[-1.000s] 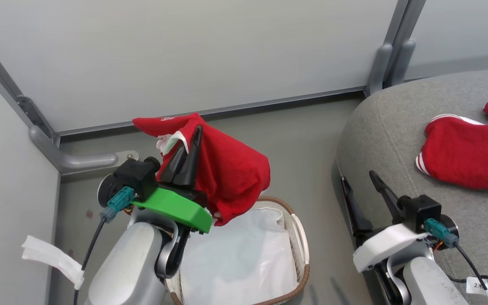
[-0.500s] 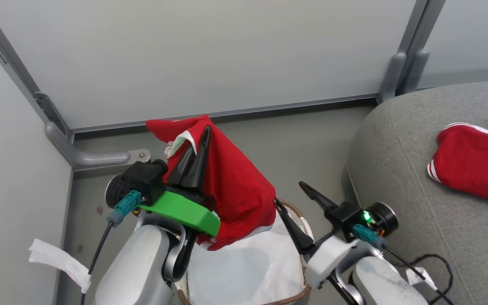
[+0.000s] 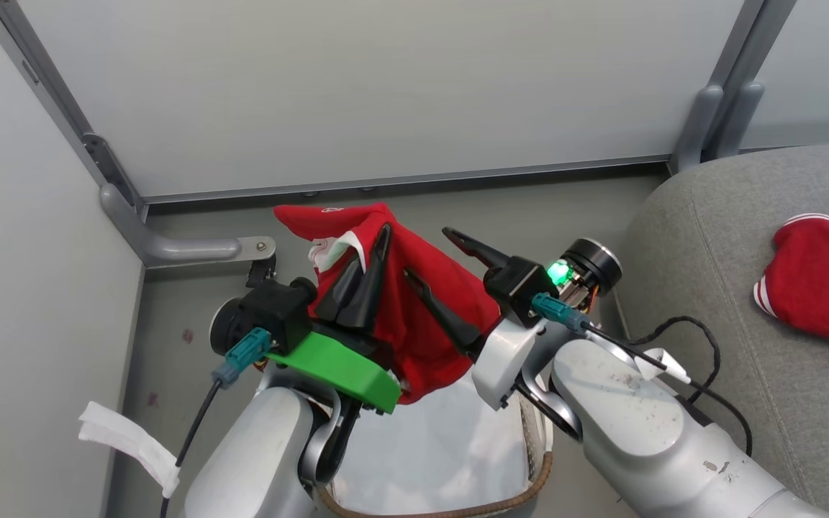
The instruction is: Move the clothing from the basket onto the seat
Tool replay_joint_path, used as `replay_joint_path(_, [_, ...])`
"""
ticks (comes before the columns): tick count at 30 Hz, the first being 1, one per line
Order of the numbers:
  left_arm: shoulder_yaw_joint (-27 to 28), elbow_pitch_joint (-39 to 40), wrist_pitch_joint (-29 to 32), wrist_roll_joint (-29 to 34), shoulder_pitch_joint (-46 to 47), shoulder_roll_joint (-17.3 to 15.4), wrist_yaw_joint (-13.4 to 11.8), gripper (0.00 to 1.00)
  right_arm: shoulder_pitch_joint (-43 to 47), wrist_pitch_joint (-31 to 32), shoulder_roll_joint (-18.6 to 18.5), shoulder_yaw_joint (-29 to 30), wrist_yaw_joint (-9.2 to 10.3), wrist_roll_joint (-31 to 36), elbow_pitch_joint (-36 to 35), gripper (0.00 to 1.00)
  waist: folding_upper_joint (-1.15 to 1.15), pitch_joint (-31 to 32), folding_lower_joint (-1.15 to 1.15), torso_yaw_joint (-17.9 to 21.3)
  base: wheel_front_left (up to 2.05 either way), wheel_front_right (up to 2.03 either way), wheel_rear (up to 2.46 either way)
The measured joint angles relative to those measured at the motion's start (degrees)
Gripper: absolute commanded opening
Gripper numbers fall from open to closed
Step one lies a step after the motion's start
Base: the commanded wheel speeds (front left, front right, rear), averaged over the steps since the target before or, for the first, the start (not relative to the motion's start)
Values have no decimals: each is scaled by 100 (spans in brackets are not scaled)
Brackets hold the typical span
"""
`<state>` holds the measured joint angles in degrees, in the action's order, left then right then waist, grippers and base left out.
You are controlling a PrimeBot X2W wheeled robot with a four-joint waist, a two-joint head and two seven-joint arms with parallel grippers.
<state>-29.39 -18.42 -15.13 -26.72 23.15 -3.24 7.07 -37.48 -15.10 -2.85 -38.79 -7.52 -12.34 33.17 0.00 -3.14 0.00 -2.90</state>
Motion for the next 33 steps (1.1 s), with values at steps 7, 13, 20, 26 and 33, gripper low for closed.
replay_joint_path(7, [-189, 14, 0, -66, 14, 16, 5, 0, -192, 1, 3, -686, 0, -375, 973, 100, 0, -49, 0, -128, 0, 0, 0])
replay_joint_path(13, [-299, 55, 0, -134, 105, 25, 7, 0, -191, 1, 2, -979, 0, -670, 1349, 100, 0, -108, 0, -201, 0, 0, 0])
replay_joint_path(20, [-344, 66, 0, -166, 154, 26, 7, 0, -69, 1, 0, -1173, 0, -956, 1450, 0, 0, -167, 0, -243, 0, 0, 0])
replay_joint_path(26, [-304, 49, 0, -189, 163, 27, 1, 0, -51, 1, 5, -1235, 0, -1109, 1460, 0, 0, -203, 0, -220, 0, 0, 0])
replay_joint_path(33, [-257, 25, 0, -189, 163, 29, -1, 0, 42, 1, 3, -1066, 0, -1239, 1362, 0, 0, -236, 0, -157, 0, 0, 0])
